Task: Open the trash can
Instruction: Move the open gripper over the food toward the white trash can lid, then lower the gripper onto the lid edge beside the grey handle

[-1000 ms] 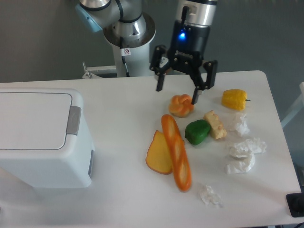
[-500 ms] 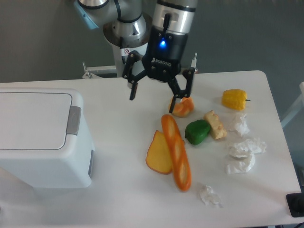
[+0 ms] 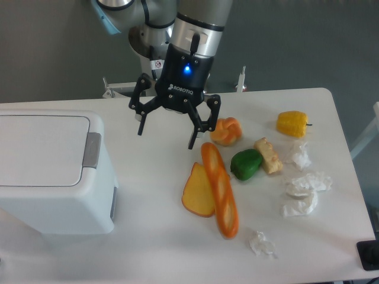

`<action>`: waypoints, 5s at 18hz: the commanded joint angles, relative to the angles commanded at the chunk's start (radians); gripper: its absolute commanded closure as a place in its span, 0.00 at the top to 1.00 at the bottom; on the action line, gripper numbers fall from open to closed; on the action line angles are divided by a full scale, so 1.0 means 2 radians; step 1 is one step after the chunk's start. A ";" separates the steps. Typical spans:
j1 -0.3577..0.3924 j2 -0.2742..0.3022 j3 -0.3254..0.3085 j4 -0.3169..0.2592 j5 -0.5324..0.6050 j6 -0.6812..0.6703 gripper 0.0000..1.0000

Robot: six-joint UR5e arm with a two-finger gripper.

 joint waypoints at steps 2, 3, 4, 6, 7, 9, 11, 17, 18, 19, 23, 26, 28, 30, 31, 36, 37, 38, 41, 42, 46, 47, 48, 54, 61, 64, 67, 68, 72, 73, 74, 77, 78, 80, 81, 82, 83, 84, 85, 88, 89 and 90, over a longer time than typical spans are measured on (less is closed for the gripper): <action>-0.004 -0.001 -0.003 0.000 0.000 -0.001 1.00; -0.007 -0.001 -0.004 -0.001 -0.001 -0.002 1.00; -0.008 -0.003 -0.005 -0.001 -0.001 -0.003 1.00; -0.012 -0.006 -0.005 -0.001 -0.001 -0.015 1.00; -0.015 -0.007 -0.005 0.000 0.000 -0.018 1.00; -0.020 -0.008 -0.007 -0.001 0.000 -0.018 1.00; -0.021 -0.010 -0.008 -0.001 0.000 -0.018 1.00; -0.029 -0.012 -0.015 0.000 0.000 -0.017 1.00; -0.030 -0.012 -0.015 0.000 0.000 -0.017 1.00; -0.032 -0.012 -0.016 0.000 0.000 -0.016 1.00; -0.038 -0.015 -0.016 0.000 -0.001 -0.017 1.00; -0.038 -0.018 -0.016 0.000 -0.001 -0.018 1.00; -0.039 -0.018 -0.016 0.000 -0.001 -0.018 1.00; -0.040 -0.018 -0.016 0.000 -0.001 -0.018 1.00; -0.040 -0.019 -0.016 -0.001 0.000 -0.018 1.00; -0.046 -0.022 -0.016 0.000 0.000 -0.017 1.00; -0.046 -0.023 -0.016 0.000 0.000 -0.017 1.00; -0.046 -0.022 -0.016 0.000 -0.001 -0.017 1.00; -0.046 -0.023 -0.016 0.000 0.000 -0.017 1.00; -0.047 -0.023 -0.016 0.001 0.000 -0.018 1.00; -0.047 -0.022 -0.016 0.000 -0.001 -0.018 1.00; -0.047 -0.022 -0.016 0.000 -0.001 -0.018 1.00; -0.047 -0.022 -0.016 0.000 -0.001 -0.018 1.00; -0.047 -0.022 -0.016 0.000 -0.001 -0.018 1.00; -0.048 -0.023 -0.018 0.000 -0.001 -0.018 1.00; -0.048 -0.025 -0.018 0.000 -0.001 -0.018 1.00; -0.048 -0.025 -0.020 0.000 -0.001 -0.017 1.00; -0.048 -0.025 -0.021 0.001 -0.001 -0.017 1.00; -0.048 -0.025 -0.022 0.001 -0.001 -0.017 1.00; -0.048 -0.025 -0.024 0.001 -0.001 -0.017 1.00; -0.048 -0.025 -0.025 0.001 -0.001 -0.016 1.00; -0.048 -0.025 -0.025 0.002 -0.001 -0.016 1.00; -0.048 -0.025 -0.026 0.002 0.000 -0.016 1.00; -0.048 -0.025 -0.028 0.002 -0.001 -0.016 1.00; -0.048 -0.025 -0.028 0.002 -0.001 -0.016 1.00; -0.048 -0.025 -0.028 0.002 -0.001 -0.016 1.00; -0.051 -0.025 -0.028 0.002 0.000 -0.016 1.00; -0.052 -0.025 -0.028 0.002 0.000 -0.016 1.00; -0.053 -0.025 -0.028 0.003 0.000 -0.016 1.00; -0.053 -0.028 -0.028 0.003 -0.001 -0.016 1.00; -0.054 -0.028 -0.028 0.003 0.000 -0.016 1.00; -0.054 -0.028 -0.028 0.003 0.000 -0.016 1.00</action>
